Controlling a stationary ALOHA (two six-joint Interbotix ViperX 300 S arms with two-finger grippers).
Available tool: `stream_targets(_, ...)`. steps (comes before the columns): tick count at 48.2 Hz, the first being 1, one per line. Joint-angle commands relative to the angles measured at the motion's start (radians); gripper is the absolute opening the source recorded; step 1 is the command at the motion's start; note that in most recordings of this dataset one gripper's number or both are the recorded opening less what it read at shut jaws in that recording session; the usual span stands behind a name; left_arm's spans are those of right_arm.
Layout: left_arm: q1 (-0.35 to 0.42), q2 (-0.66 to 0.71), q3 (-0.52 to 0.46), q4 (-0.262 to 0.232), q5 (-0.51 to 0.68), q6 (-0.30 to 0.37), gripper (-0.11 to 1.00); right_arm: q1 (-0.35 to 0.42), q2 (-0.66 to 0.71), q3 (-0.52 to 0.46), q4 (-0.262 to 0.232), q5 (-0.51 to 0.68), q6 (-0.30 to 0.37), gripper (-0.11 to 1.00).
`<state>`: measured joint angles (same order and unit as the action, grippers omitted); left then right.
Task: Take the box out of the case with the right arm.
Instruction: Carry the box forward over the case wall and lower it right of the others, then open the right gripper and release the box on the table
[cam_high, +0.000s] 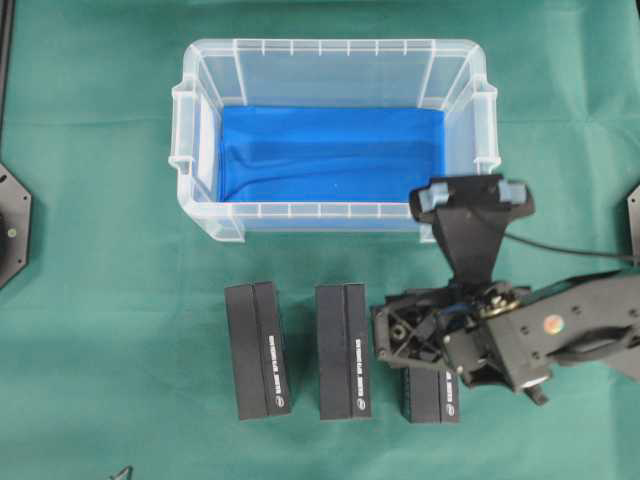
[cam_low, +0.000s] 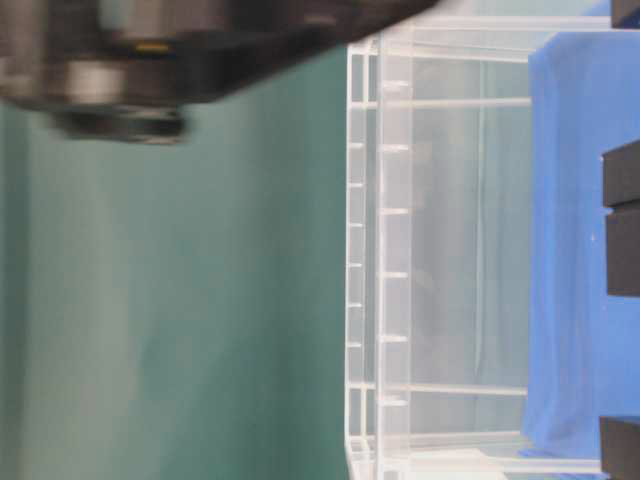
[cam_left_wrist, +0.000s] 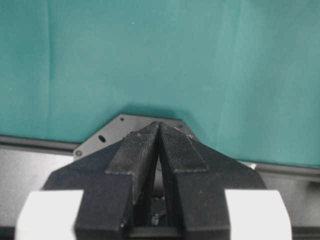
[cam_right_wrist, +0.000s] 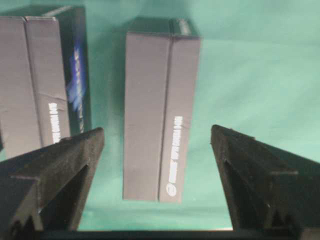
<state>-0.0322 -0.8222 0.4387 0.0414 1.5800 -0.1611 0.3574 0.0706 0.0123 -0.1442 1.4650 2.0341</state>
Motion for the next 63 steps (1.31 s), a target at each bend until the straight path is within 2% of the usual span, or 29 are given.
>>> stream_targets(1,0.003,0.003,-0.011,0.003,-0.005,0.002,0.0,-0.009,-0.034,-0.071,-0.008,0.063,-0.021,0.86)
stream_targets(9,0.003,0.002,-0.011,0.003,-0.005,0.0,0.0,-0.015,-0.034,-0.133,-0.009,0.124,-0.054,0.86)
stream_targets(19,0.003,0.002,-0.011,0.003,-0.005,0.0,0.0,-0.018,-0.035,-0.129,-0.011,0.132,-0.06,0.86)
stream_targets(32,0.003,0.003,-0.011,0.003,-0.005,0.0,0.0,-0.005,-0.121,-0.009,0.003,0.092,-0.038,0.86)
stream_targets(38,0.002,0.003,-0.011,0.003,-0.005,0.0,0.0,0.015,-0.176,0.061,0.008,0.078,0.003,0.86)
stream_targets(54,0.002,0.005,-0.011,0.002,-0.005,0.0,0.0,0.109,-0.339,0.241,0.021,0.08,0.17,0.86)
stream_targets(63,0.003,0.006,-0.011,0.003,-0.005,0.0,0.0,0.117,-0.373,0.276,0.015,0.08,0.181,0.84)
